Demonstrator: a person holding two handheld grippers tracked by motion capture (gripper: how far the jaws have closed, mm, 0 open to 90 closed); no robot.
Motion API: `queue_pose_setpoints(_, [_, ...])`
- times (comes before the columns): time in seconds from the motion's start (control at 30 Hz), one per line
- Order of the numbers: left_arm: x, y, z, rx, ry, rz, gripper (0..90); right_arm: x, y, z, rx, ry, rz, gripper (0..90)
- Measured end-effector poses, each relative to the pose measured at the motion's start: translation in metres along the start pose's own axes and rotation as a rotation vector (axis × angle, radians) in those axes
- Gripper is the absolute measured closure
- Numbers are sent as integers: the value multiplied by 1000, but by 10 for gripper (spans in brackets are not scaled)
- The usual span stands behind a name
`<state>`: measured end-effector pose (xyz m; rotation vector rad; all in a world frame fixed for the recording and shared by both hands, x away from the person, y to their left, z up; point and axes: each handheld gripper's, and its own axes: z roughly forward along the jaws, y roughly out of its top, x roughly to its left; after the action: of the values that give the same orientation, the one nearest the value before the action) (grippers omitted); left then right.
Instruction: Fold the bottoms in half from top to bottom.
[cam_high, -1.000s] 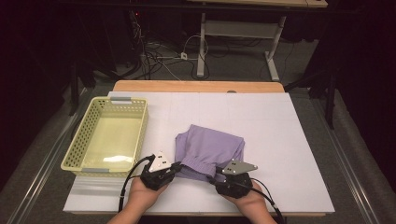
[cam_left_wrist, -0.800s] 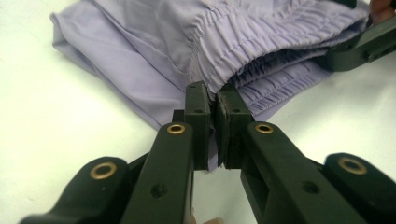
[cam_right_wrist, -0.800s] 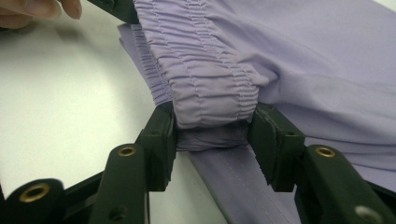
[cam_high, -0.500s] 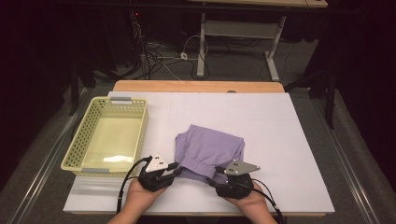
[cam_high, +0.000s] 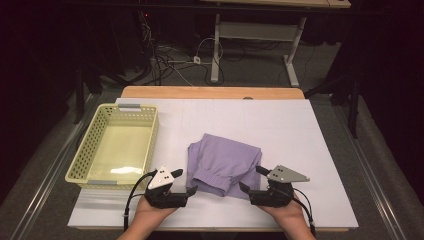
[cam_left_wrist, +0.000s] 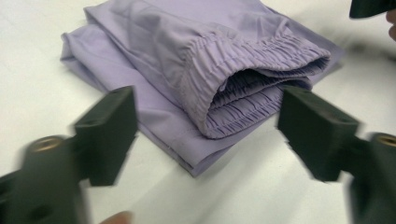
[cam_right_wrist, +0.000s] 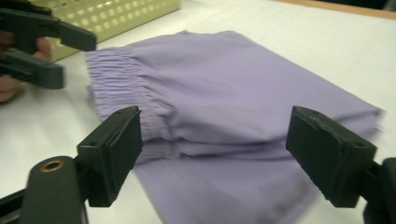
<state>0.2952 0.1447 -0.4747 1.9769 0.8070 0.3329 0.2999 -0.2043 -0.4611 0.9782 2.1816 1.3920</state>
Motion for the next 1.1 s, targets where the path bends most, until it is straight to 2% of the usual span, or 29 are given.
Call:
queue_pose_setpoints(0.07, [2, 0, -3, -22, 5, -26, 147, -1, -9, -4, -36, -11, 28, 161])
queue_pose_setpoints(0.1, [3, 0, -3, -19, 10, -31, 140, -1, -13, -4, -27, -20, 31, 148])
queue_pose_setpoints(0.13, [4, -1, -3, -12, 13, -32, 121, -1, -14, -4, 0, -20, 15, 138])
queue_pose_setpoints(0.2, [5, -2, -2, -3, 19, -37, 95, -1, -16, -8, 3, -43, -15, 128])
queue_pose_setpoints(0.4, [7, -2, -1, 16, 23, -46, 6, -10, -21, -15, -15, -68, 23, 44])
queue_pose_setpoints(0.47, [8, -2, 0, 27, 30, -50, 0, -13, -22, -15, -19, -70, 43, 10])
queue_pose_setpoints(0.67, [9, 0, -2, 36, 42, -60, 0, -15, -21, -15, -22, -99, 38, 0])
queue_pose_setpoints(0.87, [12, -2, 2, 94, 35, -72, 0, -20, -22, -17, -25, -111, 45, 0])
queue_pose_setpoints(1.03, [12, -4, 6, 139, 58, -59, 0, -22, -23, -17, -26, -117, 54, 0])
queue_pose_setpoints(1.1, [11, -5, 9, 165, 56, -61, 0, -23, -24, -16, -23, -116, 55, 0])
